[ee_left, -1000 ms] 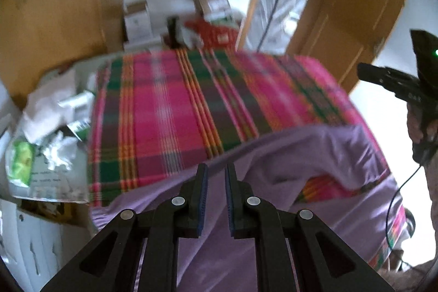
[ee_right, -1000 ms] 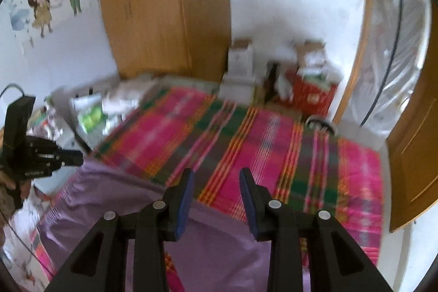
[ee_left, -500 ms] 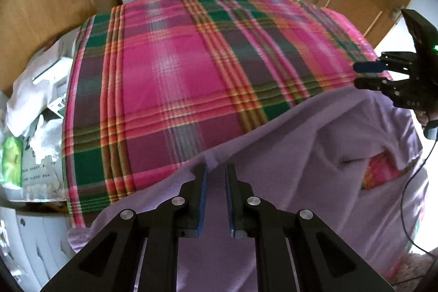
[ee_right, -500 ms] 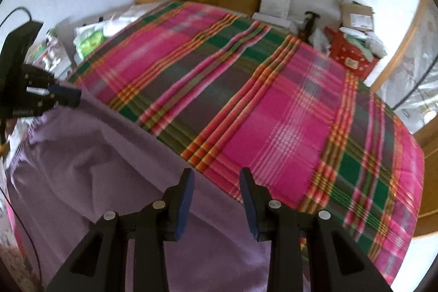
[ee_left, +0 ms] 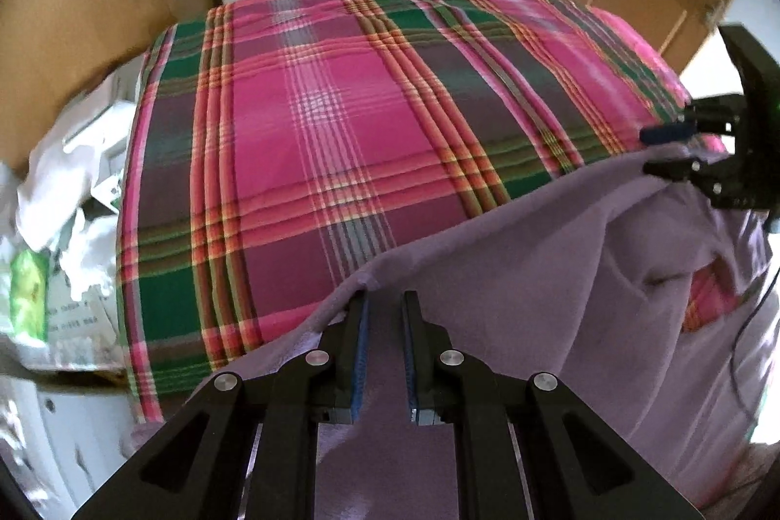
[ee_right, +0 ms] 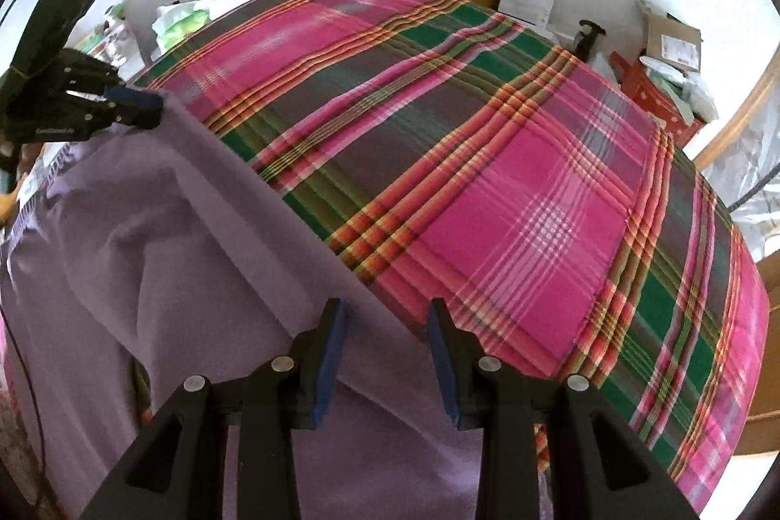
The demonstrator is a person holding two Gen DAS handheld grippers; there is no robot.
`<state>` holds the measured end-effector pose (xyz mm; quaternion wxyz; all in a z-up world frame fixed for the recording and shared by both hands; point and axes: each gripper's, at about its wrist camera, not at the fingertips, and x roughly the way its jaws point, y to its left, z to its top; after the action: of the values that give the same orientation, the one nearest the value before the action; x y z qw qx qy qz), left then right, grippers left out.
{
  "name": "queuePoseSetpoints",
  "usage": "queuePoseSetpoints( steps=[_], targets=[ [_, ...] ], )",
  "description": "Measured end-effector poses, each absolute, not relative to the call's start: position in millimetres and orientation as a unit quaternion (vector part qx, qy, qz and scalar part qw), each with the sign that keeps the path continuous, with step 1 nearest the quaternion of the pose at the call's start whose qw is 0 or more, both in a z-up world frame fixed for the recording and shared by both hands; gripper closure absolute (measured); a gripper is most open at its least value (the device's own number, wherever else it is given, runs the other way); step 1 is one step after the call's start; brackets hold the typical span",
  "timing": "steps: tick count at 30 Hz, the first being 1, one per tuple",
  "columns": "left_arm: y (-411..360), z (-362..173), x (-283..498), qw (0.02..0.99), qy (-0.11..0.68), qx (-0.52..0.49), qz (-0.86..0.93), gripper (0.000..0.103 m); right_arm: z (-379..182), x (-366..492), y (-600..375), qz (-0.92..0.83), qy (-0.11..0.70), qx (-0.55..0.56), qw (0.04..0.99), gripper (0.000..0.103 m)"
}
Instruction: Fold clothes
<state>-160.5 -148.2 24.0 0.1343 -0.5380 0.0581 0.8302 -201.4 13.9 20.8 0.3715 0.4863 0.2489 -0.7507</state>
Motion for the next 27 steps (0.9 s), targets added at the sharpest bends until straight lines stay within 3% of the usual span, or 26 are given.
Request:
queuePoseSetpoints(
  steps=[8, 10, 11, 12, 13, 14, 27],
  targets=[
    [-151.2, 24.3, -161.4, 0.136, 0.037, -0.527, 0.838, 0.087, 19.1, -200.2, 13.1, -0.752, 0.244, 0.486, 0.373, 0.072],
    [-157.6, 24.9, -157.2, 0.137, 0.025, -0.524, 0.84, 0.087, 19.4, -197.2, 10.3, -0.751, 0.248, 0.484, 0.375, 0.087],
    [-158.8, 24.8, -156.6, 0.138, 0.02, -0.524, 0.84, 0.087, 19.5, -195.5, 7.2, -0.749, 0.253, 0.483, 0.378, 0.09],
    [-155.0, 23.5, -159.8, 0.137, 0.019, -0.524, 0.84, 0.09, 20.1, -194.2, 3.8, -0.748, 0.26, 0.48, 0.377, 0.099],
    [-152.7, 23.1, -161.7, 0.132, 0.024, -0.525, 0.84, 0.095, 21.0, -192.6, 0.6, -0.75, 0.268, 0.476, 0.374, 0.101],
    [-152.6, 23.3, -162.8, 0.13, 0.027, -0.526, 0.84, 0.1, 21.9, -191.1, -2.5, -0.751, 0.275, 0.473, 0.37, 0.101],
    [-179.4, 30.6, -174.8, 0.088, -0.008, -0.503, 0.86, 0.102, 42.6, -224.9, -21.5, -0.821, 0.256, 0.413, 0.3, 0.101]
  ],
)
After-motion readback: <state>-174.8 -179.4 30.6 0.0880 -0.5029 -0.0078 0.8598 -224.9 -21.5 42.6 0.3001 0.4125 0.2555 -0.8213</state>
